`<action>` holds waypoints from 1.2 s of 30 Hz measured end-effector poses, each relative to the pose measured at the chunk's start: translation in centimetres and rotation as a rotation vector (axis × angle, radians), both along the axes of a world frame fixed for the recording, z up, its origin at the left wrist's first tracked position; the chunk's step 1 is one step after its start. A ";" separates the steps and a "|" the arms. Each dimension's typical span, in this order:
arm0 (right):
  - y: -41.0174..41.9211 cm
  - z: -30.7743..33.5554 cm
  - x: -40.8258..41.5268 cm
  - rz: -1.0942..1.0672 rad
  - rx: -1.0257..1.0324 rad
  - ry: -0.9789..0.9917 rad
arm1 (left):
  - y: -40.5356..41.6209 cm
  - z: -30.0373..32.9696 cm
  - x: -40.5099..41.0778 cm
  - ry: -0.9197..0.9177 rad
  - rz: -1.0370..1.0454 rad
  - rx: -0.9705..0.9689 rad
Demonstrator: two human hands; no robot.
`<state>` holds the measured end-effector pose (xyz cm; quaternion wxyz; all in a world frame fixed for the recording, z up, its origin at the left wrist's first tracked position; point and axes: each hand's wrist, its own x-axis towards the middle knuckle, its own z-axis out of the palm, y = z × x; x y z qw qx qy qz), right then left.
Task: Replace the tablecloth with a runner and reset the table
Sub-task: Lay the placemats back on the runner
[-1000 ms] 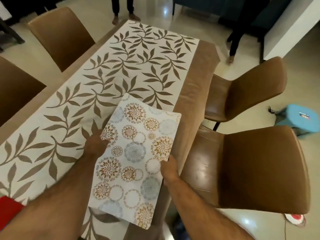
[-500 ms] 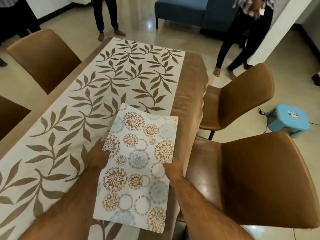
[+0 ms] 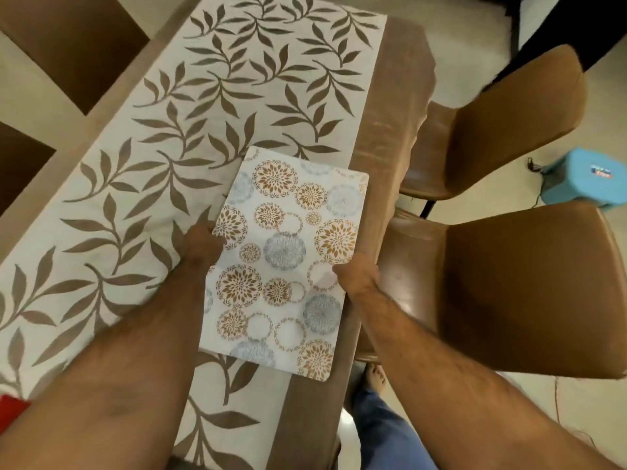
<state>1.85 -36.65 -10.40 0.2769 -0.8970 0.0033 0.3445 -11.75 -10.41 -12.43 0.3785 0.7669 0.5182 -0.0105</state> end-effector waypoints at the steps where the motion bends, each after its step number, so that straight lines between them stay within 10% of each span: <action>1: 0.0 -0.4 0.2 0.009 0.007 0.020 | 0.0 0.0 0.0 -0.005 -0.002 -0.008; 36: 1.2 0.8 -2.3 -0.129 0.016 -0.229 | 0.1 -0.9 0.7 0.029 -0.015 -0.093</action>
